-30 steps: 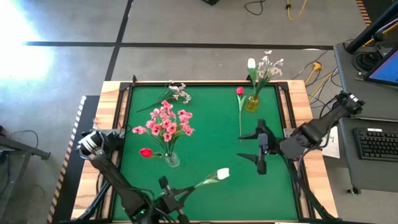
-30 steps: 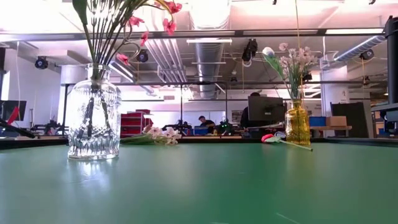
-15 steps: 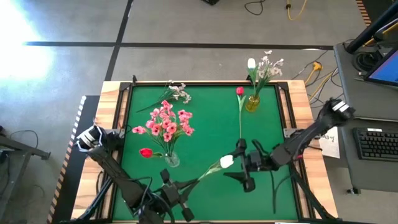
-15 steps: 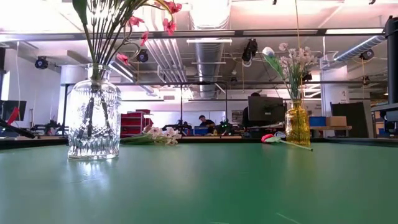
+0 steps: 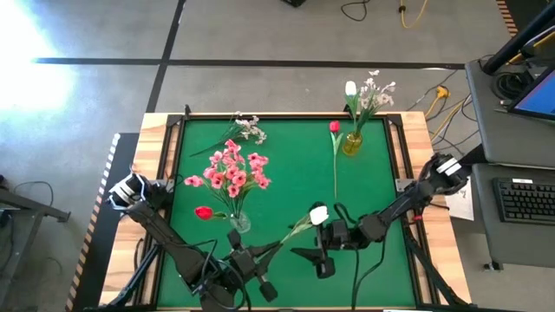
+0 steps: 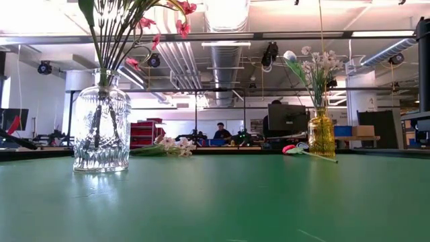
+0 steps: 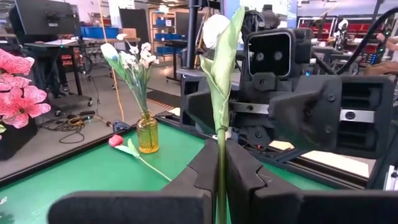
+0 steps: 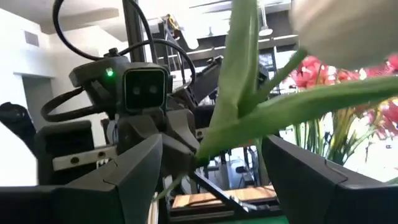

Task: Sort flowers into vase by color
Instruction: Put the white flowers into the yellow vase

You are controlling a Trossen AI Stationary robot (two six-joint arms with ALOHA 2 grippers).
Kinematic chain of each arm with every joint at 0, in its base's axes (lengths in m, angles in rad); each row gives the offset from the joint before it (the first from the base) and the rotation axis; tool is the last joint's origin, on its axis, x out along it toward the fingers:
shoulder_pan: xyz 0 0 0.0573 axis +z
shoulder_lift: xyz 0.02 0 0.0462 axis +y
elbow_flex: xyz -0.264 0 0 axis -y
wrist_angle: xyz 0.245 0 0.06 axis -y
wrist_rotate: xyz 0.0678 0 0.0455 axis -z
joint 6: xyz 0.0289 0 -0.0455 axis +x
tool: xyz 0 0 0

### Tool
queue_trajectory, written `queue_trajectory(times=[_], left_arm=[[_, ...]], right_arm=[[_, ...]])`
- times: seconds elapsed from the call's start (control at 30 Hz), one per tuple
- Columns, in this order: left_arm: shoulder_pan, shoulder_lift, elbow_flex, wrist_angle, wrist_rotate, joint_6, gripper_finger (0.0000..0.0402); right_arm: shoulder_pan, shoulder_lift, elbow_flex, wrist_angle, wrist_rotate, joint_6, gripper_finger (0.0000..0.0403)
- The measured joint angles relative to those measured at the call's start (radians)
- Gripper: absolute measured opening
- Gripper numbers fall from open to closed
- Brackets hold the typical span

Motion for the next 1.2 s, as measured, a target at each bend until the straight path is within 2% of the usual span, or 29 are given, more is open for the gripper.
queue_trajectory(times=[0.17,0.3,0.63,0.8,0.9,1.03,1.2], left_arm=[[0.003,0.0,0.0,0.001,0.0,0.002,0.0],[0.004,0.0,0.0,0.001,-0.001,0.003,0.0],[0.006,0.001,0.0,0.002,-0.027,0.018,0.0],[0.009,0.002,0.0,0.0,-0.028,0.038,0.0],[0.009,0.002,0.0,0.0,-0.03,0.041,0.0],[0.009,0.002,0.0,0.007,-0.049,0.035,0.0002],[0.005,0.001,0.012,0.012,-0.011,0.047,0.004]], right_arm=[[-0.011,0.022,0.05,-0.003,-0.018,-0.006,0.025],[-0.018,0.024,0.057,-0.006,-0.014,-0.002,0.022],[-0.04,0.024,0.057,-0.041,-0.011,0.04,0.0082],[-0.044,0.024,0.057,-0.05,-0.024,0.036,0.0032],[-0.044,0.024,0.057,-0.05,-0.026,0.029,0.0017],[-0.045,0.024,0.057,-0.051,-0.025,0.023,0.0017],[-0.045,0.023,0.055,-0.072,-0.01,0.02,0.0018]])
